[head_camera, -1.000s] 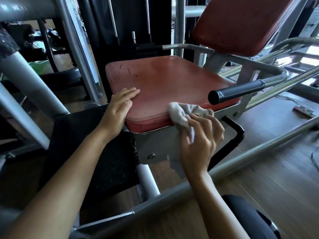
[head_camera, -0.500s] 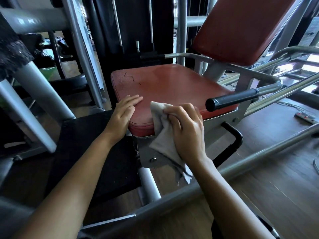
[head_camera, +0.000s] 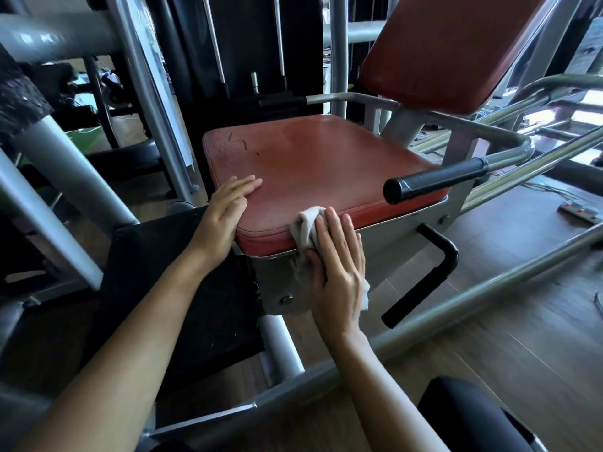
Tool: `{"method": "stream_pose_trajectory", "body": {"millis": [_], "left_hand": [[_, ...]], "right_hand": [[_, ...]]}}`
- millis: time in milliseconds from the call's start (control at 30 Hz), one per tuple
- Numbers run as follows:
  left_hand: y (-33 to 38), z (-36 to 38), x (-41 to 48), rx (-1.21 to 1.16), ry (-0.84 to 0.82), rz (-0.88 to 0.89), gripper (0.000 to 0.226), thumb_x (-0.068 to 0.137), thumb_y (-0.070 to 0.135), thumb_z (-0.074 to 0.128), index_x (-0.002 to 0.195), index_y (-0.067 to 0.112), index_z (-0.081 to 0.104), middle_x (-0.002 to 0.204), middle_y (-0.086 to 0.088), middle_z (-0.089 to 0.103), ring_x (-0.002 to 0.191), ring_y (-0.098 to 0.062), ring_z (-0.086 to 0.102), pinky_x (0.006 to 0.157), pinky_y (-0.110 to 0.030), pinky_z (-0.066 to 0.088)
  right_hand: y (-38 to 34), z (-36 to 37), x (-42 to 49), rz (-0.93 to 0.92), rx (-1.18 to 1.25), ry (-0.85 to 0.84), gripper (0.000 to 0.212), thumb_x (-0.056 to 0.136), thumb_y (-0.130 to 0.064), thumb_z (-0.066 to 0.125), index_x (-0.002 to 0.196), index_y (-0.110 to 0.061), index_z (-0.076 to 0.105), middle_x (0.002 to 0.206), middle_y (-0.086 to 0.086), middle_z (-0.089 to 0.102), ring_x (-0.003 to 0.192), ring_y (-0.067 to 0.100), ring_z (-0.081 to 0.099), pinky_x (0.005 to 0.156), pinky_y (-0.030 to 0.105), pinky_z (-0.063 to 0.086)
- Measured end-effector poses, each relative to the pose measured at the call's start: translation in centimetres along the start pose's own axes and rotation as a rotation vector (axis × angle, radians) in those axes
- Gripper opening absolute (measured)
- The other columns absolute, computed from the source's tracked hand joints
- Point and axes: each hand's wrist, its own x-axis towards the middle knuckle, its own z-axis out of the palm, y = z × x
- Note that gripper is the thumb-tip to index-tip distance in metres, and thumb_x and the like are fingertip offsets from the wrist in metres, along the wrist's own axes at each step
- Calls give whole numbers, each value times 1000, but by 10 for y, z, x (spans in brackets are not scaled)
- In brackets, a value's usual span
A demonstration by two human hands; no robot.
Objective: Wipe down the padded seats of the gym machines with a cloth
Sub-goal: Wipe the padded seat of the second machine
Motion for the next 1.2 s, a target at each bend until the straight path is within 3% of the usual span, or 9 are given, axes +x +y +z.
{"method": "stream_pose_trajectory", "body": {"millis": [200,300,433,600,700,833,967,1100,1200], "left_hand": [[-1,6,-1,-25,41,7,49,100,31,28,141,24,55,154,10,43,151,-3,20,127,-37,11],[-3,6,0,-25,48,29,44,100,29,29,136,29,55,153,9,45,151,-5,22,127,-37,13],[-6,6,0,-38,37,42,45,101,29,30,137,27,56,153,8,45,151,-5,22,127,-39,13],[-2,7,0,-59,59,22,47,100,27,29,137,23,58,152,7,46,151,-6,22,127,-38,13],[0,7,-1,-52,58,10,47,99,27,29,136,24,57,152,6,46,151,-7,22,127,-36,13],[4,6,-1,-36,30,-7,46,98,29,29,136,25,55,153,8,44,152,-8,20,127,-34,11],[7,7,-3,-35,45,-28,50,97,30,29,139,23,55,153,9,43,151,-6,20,125,-26,11],[5,11,-3,-68,73,-33,46,96,27,29,134,28,55,152,8,45,150,-5,21,120,-15,11],[3,10,-3,-62,73,-6,44,97,26,30,133,28,55,149,8,46,150,-9,23,124,-24,13]], "right_hand": [[1,14,5,310,53,284,38,94,-9,66,132,-5,64,147,7,52,133,24,46,112,35,39],[-36,28,-7,291,186,229,33,92,-16,69,123,-3,70,136,14,51,129,26,47,109,33,42],[-18,10,3,209,77,217,15,89,-9,73,102,-6,78,114,10,58,102,31,53,90,23,47],[7,-3,22,363,66,362,9,86,-6,75,94,-4,76,88,-3,51,76,28,58,69,42,53],[-28,12,2,275,108,255,5,86,-5,74,91,-4,75,83,-2,49,72,29,55,66,44,51],[-24,4,7,263,122,172,7,86,-8,76,84,-3,71,82,3,56,72,25,56,68,29,49],[-1,-17,28,458,143,258,11,86,-10,76,90,-8,65,83,1,62,72,2,53,66,10,37],[-26,3,10,355,112,199,4,89,-5,69,93,-5,67,89,3,60,78,19,58,71,21,46],[-42,9,-3,201,93,61,10,94,-13,66,94,-5,71,87,3,57,75,27,56,66,34,48]]}}
